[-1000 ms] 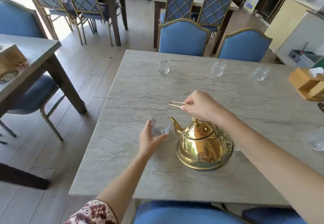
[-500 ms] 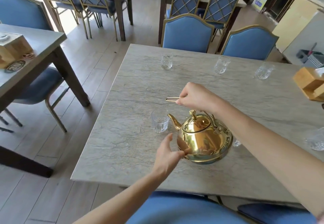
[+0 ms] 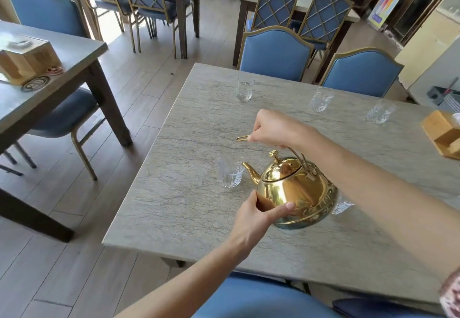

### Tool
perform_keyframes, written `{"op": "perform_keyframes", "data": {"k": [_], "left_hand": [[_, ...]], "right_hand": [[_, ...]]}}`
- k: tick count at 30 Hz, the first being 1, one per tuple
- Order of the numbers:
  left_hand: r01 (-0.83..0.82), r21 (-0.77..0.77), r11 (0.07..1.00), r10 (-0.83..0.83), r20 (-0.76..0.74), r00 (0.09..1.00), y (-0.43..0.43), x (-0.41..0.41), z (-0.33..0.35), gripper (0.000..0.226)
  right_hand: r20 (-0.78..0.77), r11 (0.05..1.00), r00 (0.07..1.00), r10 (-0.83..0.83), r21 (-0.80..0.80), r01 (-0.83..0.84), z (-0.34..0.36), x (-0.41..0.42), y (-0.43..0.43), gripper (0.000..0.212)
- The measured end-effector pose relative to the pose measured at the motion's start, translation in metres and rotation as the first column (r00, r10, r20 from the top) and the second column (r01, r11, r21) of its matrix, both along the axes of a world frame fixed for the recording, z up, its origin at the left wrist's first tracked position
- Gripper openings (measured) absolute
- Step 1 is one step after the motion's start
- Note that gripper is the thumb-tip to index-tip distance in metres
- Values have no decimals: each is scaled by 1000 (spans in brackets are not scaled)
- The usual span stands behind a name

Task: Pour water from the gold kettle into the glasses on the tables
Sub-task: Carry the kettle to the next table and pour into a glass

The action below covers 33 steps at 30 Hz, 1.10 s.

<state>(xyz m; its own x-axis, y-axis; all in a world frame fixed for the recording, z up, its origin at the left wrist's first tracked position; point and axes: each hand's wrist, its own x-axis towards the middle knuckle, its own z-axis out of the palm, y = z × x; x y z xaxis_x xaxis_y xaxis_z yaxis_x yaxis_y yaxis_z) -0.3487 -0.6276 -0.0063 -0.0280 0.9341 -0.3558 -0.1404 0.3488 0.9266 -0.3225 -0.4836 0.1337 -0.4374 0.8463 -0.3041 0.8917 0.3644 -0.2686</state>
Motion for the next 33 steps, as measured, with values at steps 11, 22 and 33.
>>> {"op": "perform_keyframes", "data": {"k": [11, 22, 33], "left_hand": [[-68, 4, 998, 68, -11, 998, 1, 4, 9, 59], [-77, 13, 997, 77, -21, 997, 2, 8, 16, 51], [-44, 37, 998, 44, 2, 999, 5, 3, 24, 45]], "right_hand": [[73, 1000, 997, 9, -15, -8, 2, -10, 8, 38], [145, 999, 989, 29, -22, -26, 5, -22, 9, 39], [194, 999, 980, 35, -23, -31, 10, -31, 8, 36]]}}
